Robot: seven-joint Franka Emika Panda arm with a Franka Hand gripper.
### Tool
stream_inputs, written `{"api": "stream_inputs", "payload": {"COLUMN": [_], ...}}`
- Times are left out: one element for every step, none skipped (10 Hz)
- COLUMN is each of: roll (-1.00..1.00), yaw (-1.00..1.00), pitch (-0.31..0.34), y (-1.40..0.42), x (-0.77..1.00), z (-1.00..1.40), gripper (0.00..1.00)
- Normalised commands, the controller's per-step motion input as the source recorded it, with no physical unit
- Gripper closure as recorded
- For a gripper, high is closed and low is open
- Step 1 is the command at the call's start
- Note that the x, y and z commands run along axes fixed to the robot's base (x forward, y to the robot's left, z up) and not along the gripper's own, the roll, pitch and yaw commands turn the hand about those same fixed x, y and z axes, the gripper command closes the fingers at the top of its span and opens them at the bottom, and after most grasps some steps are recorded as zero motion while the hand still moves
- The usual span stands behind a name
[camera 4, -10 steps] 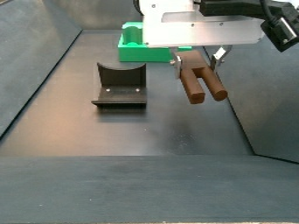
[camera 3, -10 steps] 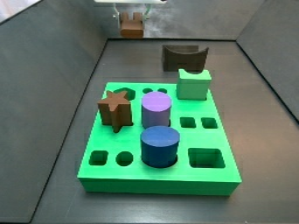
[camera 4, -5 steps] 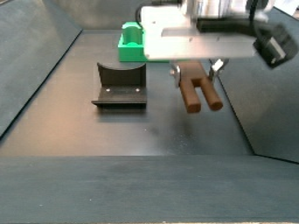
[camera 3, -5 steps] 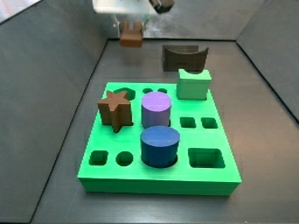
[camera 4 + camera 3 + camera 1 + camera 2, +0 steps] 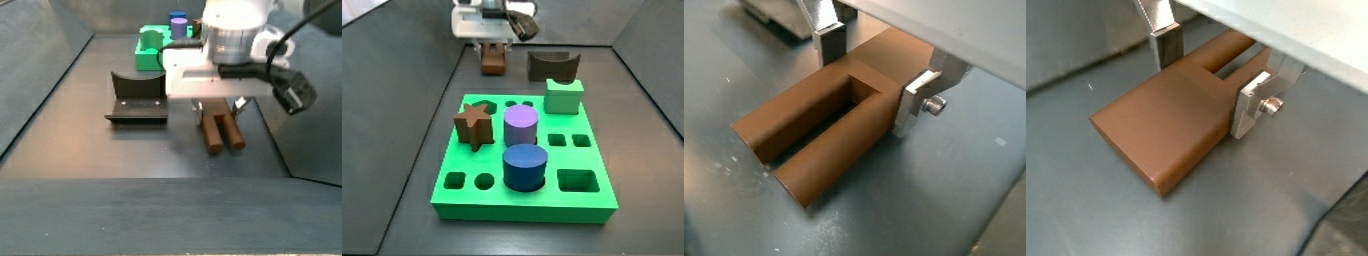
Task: Pick up the square-circle object. Move up. Rotate the square-circle object. Place the square-circle object on the fixture. Regrasp the square-circle object. Move to above the board. Insert the square-circle object.
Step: Rotate the square-circle object.
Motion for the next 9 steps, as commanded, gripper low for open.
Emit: {"api": "stream_inputs", "payload": {"roll": [-0.03,0.0,0.0,0.0,-0.01,-0.01,0.0,0.0,0.0], "yaw": [0.01,0.0,0.0,0.0,0.0,0.0,0.0,0.0,-0.01], "pitch": [-0.015,0.0,0.0,0.009,0.033,0.056,0.061,0.065,0.06], "y": [0.0,0.0,0.0,0.0,0.0,0.0,0.0,0.0,0.01], "x": [0.04,0.0,0.0,-0.01,-0.02,-0.01,-0.01,-0.02,-0.02], "z": [-0.19,0.0,1.0,1.0,1.0,1.0,1.0,1.0,1.0], "gripper": [1.0,0.0,0.0,0.0,0.0,0.0,0.0,0.0,0.0]}}
